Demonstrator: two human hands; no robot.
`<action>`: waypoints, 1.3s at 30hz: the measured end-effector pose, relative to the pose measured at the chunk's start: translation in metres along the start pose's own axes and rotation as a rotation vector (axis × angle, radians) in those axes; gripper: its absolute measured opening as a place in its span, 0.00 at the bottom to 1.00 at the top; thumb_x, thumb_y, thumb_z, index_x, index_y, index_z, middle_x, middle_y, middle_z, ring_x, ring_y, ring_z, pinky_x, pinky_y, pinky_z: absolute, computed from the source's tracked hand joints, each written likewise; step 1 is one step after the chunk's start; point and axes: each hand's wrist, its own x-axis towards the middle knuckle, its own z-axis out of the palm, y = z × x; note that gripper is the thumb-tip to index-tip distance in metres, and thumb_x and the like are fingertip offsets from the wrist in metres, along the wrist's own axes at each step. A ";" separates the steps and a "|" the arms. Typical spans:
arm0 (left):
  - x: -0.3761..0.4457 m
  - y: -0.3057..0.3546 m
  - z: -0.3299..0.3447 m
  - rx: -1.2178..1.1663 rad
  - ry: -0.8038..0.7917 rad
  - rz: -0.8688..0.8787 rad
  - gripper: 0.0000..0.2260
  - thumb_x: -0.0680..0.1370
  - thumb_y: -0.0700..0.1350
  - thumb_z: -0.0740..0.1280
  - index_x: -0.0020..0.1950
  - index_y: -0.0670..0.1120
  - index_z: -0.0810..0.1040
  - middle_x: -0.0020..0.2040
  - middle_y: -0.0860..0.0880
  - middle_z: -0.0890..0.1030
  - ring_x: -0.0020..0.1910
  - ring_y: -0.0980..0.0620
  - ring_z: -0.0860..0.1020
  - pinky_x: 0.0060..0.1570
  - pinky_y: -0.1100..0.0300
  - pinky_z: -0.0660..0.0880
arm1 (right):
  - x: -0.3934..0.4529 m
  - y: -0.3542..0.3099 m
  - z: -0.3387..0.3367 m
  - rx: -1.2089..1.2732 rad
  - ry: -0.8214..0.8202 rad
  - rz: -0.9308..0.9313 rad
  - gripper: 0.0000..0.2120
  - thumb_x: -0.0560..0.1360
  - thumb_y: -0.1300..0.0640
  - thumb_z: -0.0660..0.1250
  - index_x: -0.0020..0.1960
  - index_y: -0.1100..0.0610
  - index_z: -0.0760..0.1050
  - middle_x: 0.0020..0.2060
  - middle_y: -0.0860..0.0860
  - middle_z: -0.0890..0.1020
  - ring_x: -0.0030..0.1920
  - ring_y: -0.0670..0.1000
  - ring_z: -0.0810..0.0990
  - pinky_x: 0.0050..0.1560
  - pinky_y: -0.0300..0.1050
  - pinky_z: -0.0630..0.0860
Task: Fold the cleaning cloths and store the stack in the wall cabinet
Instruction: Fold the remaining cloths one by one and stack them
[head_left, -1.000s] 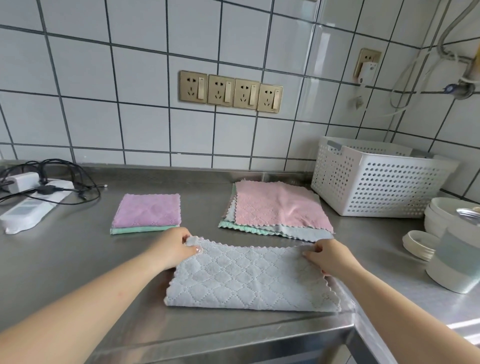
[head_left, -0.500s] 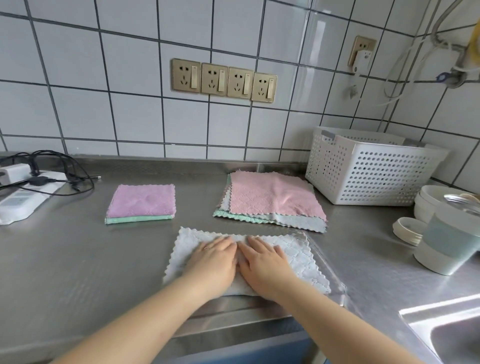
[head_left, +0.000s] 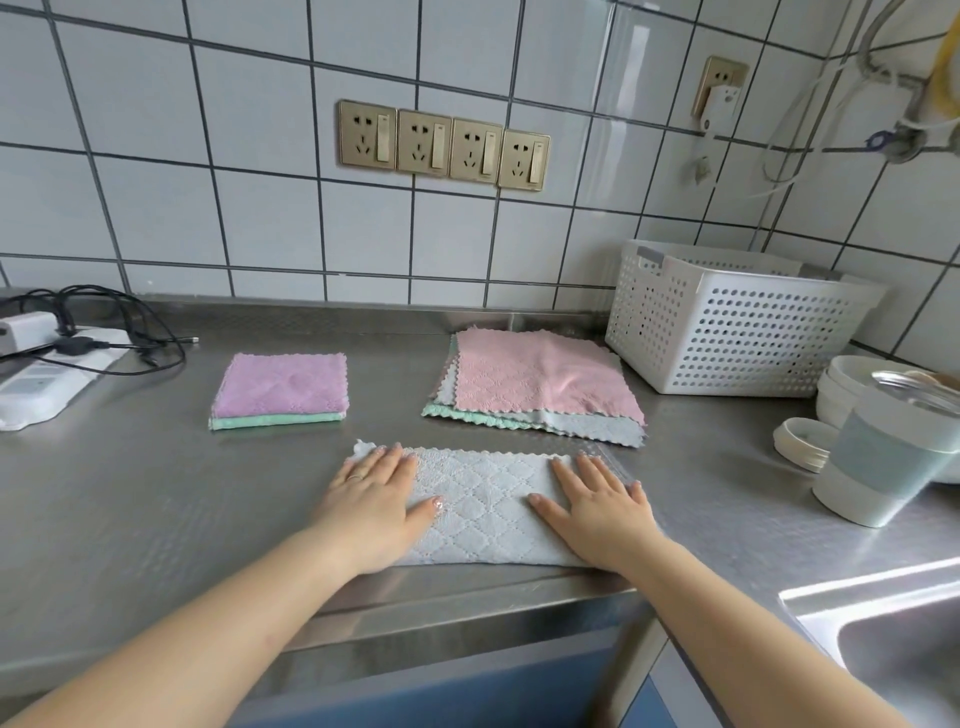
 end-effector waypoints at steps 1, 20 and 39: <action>-0.001 0.000 -0.001 0.006 -0.006 -0.003 0.30 0.80 0.61 0.46 0.77 0.47 0.46 0.78 0.48 0.44 0.77 0.51 0.43 0.75 0.53 0.41 | -0.001 0.000 -0.001 -0.006 -0.010 0.007 0.36 0.74 0.29 0.41 0.77 0.44 0.43 0.78 0.49 0.46 0.77 0.50 0.42 0.75 0.60 0.44; -0.038 0.050 -0.003 0.189 0.370 0.412 0.05 0.60 0.53 0.66 0.28 0.53 0.78 0.26 0.55 0.74 0.28 0.54 0.76 0.29 0.60 0.71 | 0.048 -0.074 -0.024 0.022 0.242 -0.305 0.15 0.74 0.63 0.61 0.54 0.50 0.80 0.53 0.53 0.82 0.53 0.57 0.79 0.50 0.45 0.73; -0.061 -0.039 -0.015 -0.092 0.341 0.182 0.05 0.71 0.46 0.71 0.44 0.56 0.80 0.45 0.57 0.78 0.50 0.52 0.77 0.51 0.55 0.67 | -0.025 -0.040 -0.019 0.027 0.193 -0.324 0.10 0.75 0.46 0.65 0.51 0.49 0.80 0.51 0.48 0.78 0.56 0.51 0.75 0.52 0.42 0.70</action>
